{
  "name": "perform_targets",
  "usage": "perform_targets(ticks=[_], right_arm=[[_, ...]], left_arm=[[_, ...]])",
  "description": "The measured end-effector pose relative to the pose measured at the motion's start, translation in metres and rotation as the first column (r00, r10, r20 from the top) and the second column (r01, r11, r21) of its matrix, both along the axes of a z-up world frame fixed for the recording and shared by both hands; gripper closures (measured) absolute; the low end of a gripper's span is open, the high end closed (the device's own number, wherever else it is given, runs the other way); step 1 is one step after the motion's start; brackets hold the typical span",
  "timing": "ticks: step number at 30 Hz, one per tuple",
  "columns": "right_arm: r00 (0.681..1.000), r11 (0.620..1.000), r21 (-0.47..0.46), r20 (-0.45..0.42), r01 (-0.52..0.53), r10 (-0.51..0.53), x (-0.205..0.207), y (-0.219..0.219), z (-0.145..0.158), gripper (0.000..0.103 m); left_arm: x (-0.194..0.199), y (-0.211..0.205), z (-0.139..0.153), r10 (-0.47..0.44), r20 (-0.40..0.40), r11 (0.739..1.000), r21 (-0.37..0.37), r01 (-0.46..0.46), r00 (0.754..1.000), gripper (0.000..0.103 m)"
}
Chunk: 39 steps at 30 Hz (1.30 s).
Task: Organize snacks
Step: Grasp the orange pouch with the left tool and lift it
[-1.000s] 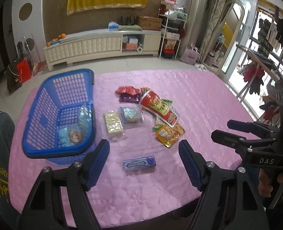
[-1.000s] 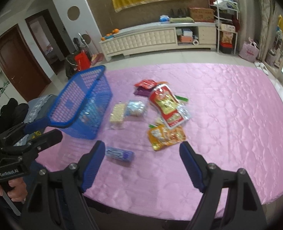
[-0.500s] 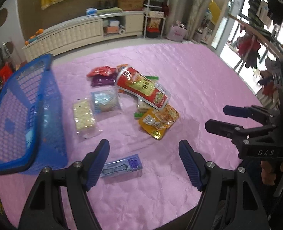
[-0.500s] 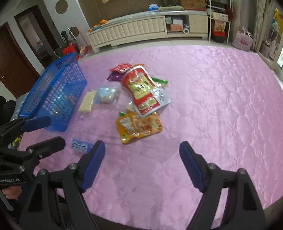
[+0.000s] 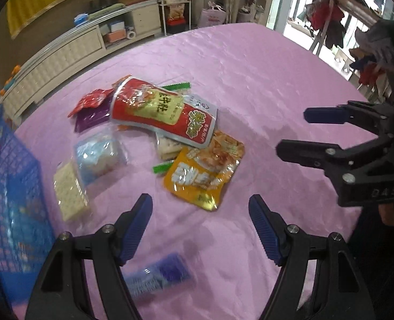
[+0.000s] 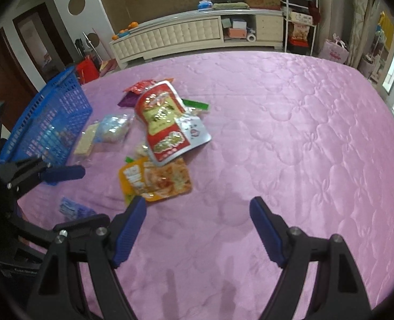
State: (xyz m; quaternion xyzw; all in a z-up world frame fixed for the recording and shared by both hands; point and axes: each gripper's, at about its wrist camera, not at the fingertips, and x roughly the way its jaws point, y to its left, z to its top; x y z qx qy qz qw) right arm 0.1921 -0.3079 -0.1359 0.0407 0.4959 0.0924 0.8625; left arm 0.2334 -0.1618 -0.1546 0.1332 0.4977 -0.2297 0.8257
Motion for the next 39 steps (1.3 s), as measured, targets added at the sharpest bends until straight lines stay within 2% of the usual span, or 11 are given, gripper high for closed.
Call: perform_targets(ticks=[4, 7, 12, 20, 23, 26, 30, 33, 39], right_arm=[[1.0, 1.0, -0.024, -0.019, 0.009, -0.01, 0.001, -0.003, -0.01, 0.02], [0.999, 0.997, -0.07, -0.024, 0.022, -0.024, 0.001, -0.006, -0.014, 0.02], [0.998, 0.998, -0.033, -0.045, 0.052, -0.053, 0.003, -0.02, -0.018, 0.02], [0.995, 0.998, -0.005, -0.072, 0.07, -0.07, 0.002, -0.026, -0.02, 0.02], [0.994, 0.997, 0.016, -0.077, 0.079, -0.078, 0.003, -0.027, -0.021, 0.02], [0.992, 0.995, 0.039, -0.086, 0.096, -0.092, 0.002, -0.031, -0.022, 0.02], [0.99, 0.992, 0.052, -0.092, 0.113, -0.108, 0.001, -0.035, -0.022, 0.02], [0.99, 0.993, 0.046, -0.092, 0.11, -0.106, -0.001, -0.034, -0.022, 0.02], [0.991, 0.994, 0.037, -0.094, 0.1, -0.097, -0.001, -0.031, -0.022, 0.02]], left_arm=[[0.019, -0.01, -0.017, -0.026, -0.058, 1.0, 0.005, 0.027, 0.998, 0.03], [0.024, -0.02, -0.025, -0.073, -0.055, 0.997, 0.035, 0.075, 0.996, 0.03], [0.031, -0.035, -0.038, -0.131, -0.051, 0.986, 0.1, 0.136, 0.99, 0.028], [0.043, -0.042, -0.038, -0.125, -0.065, 0.99, 0.053, 0.128, 0.99, 0.028], [0.042, -0.039, -0.035, -0.113, -0.07, 0.993, 0.035, 0.116, 0.991, 0.042], [0.041, -0.038, -0.031, -0.098, -0.084, 0.994, 0.032, 0.101, 0.992, 0.06], [0.04, -0.038, -0.034, -0.09, -0.092, 0.995, 0.029, 0.093, 0.992, 0.078], [0.035, -0.037, -0.036, -0.065, -0.089, 0.997, 0.025, 0.068, 0.994, 0.087], [0.017, -0.026, -0.029, -0.04, -0.086, 0.998, -0.043, 0.036, 0.996, 0.087]])
